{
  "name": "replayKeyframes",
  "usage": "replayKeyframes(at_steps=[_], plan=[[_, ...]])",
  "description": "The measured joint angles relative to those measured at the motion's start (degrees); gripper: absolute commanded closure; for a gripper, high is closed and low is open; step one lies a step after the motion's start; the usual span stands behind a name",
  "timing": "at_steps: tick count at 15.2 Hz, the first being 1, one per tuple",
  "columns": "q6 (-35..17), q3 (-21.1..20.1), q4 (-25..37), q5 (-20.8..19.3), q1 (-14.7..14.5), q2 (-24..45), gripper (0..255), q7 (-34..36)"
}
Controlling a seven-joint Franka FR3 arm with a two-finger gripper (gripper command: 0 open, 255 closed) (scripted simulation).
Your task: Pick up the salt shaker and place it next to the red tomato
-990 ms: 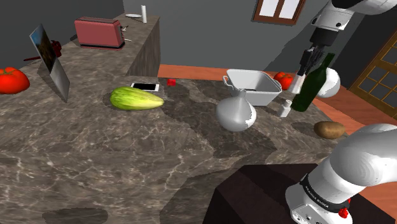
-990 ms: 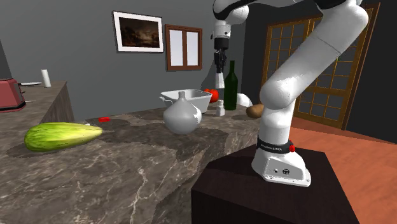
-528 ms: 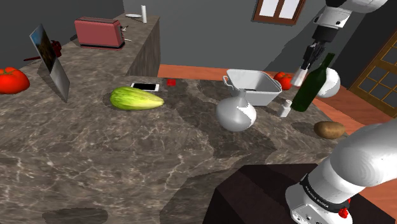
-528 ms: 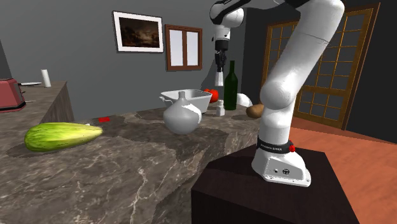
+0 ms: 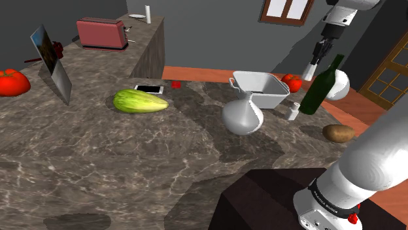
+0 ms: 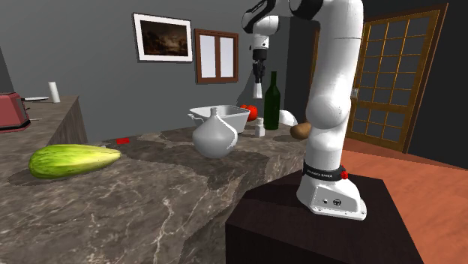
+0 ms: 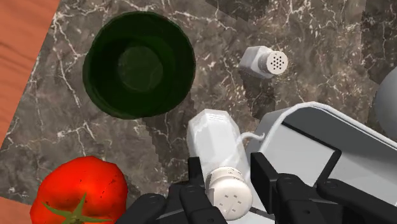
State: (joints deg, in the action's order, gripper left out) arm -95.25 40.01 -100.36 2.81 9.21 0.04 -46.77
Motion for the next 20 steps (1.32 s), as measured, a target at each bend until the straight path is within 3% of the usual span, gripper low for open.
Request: replayKeyframes(at_steps=[3, 8, 12, 20], plan=[[2.5, 2.0, 8.7, 5.3, 3.2, 8.7, 255, -5.5], [7.4, 1.9, 24.5, 13.9, 11.6, 23.0, 255, -11.7], [5.6, 1.7, 23.6, 14.7, 12.2, 24.3, 255, -12.5], [-0.9, 1.5, 16.5, 14.6, 10.6, 23.8, 255, -13.0]])
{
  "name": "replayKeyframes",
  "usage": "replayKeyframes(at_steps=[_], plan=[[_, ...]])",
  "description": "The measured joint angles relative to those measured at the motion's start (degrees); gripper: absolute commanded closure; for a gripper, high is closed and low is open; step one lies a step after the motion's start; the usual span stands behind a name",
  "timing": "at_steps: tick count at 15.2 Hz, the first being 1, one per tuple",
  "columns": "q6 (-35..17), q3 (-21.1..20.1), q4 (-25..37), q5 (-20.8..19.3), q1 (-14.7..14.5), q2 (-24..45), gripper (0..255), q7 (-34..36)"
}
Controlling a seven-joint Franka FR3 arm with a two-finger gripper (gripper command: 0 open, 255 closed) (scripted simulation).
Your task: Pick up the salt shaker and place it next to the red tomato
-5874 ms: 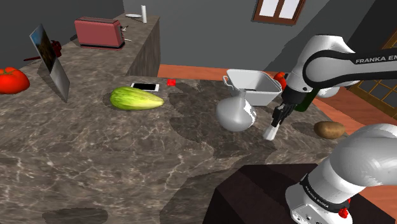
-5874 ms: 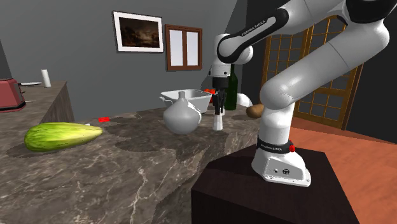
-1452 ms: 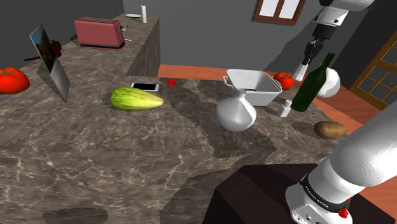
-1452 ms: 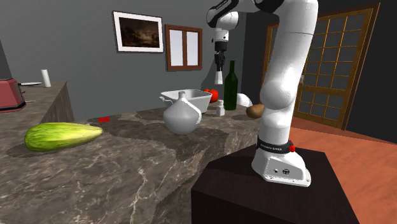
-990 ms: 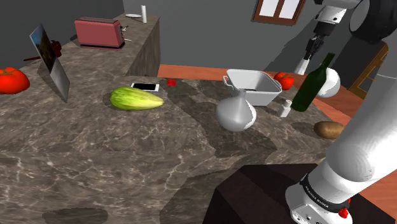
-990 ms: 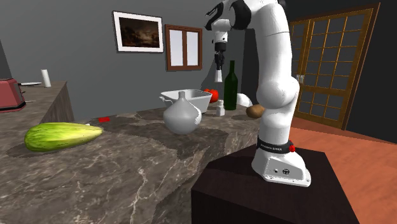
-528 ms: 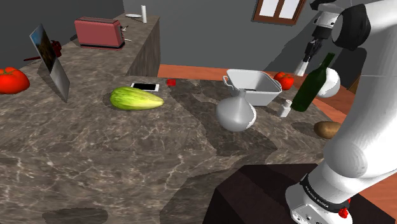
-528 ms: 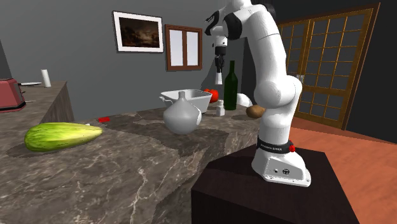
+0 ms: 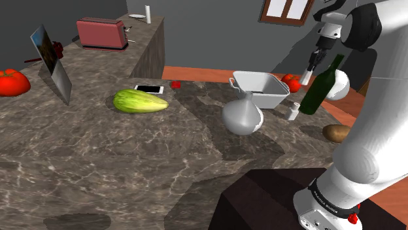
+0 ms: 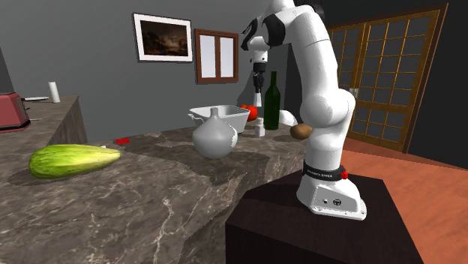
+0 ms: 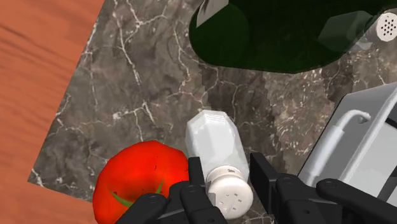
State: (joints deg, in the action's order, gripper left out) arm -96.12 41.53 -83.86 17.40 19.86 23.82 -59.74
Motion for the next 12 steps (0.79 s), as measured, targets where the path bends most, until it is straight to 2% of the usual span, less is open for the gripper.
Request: replayKeyframes(at_steps=[12], plan=[[-8.2, -0.8, -7.2, 1.4, -0.6, 1.6, 255, -1.3]])
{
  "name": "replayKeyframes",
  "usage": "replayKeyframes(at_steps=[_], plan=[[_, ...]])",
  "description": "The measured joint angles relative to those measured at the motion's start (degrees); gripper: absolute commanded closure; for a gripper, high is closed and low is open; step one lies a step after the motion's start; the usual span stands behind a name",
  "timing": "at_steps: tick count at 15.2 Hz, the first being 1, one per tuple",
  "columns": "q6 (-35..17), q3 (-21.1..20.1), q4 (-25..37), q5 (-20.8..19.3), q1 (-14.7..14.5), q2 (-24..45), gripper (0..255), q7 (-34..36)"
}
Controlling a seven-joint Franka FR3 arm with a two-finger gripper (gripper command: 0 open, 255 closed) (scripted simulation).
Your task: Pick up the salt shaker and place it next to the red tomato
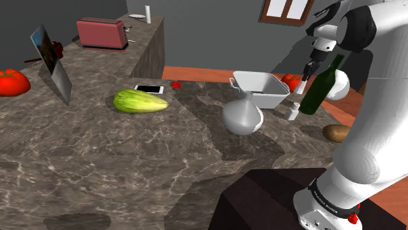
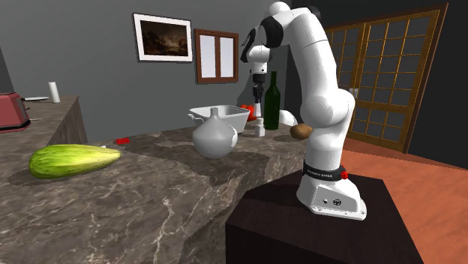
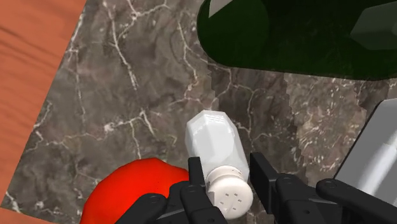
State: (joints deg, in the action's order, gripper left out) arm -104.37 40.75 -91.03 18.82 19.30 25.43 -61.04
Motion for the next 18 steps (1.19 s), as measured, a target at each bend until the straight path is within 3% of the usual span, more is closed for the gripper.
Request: replayKeyframes(at_steps=[7, 13, 14, 18], plan=[[-4.6, -0.7, -3.3, 1.4, 0.3, 1.8, 255, -1.2], [-5.3, -0.9, -3.7, 1.7, 0.3, 2.1, 255, -1.3], [-5.3, -0.9, -3.7, 1.7, 0.3, 2.1, 0, -1.3], [-5.3, -0.9, -3.7, 1.7, 0.3, 2.1, 0, -1.3]])
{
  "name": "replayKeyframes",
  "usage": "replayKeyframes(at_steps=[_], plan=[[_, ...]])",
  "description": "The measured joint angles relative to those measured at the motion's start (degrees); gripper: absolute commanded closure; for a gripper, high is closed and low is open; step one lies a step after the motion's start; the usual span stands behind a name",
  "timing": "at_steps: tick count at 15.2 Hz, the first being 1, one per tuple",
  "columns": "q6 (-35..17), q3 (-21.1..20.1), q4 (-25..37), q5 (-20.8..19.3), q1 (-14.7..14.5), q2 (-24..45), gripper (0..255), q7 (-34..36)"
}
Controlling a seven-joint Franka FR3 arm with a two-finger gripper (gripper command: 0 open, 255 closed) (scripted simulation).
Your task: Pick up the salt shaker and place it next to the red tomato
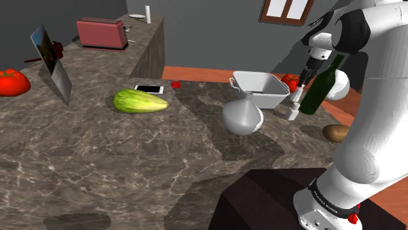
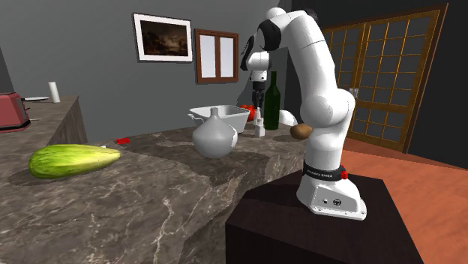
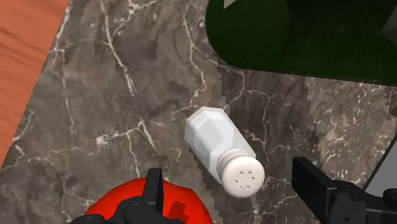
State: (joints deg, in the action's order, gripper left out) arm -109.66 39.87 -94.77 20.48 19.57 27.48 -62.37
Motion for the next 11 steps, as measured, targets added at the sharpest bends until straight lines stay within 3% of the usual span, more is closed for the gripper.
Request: replayKeyframes(at_steps=[11], plan=[[6.5, 0.8, 5.6, -1.4, 0.5, -1.3, 0, 1.1]])
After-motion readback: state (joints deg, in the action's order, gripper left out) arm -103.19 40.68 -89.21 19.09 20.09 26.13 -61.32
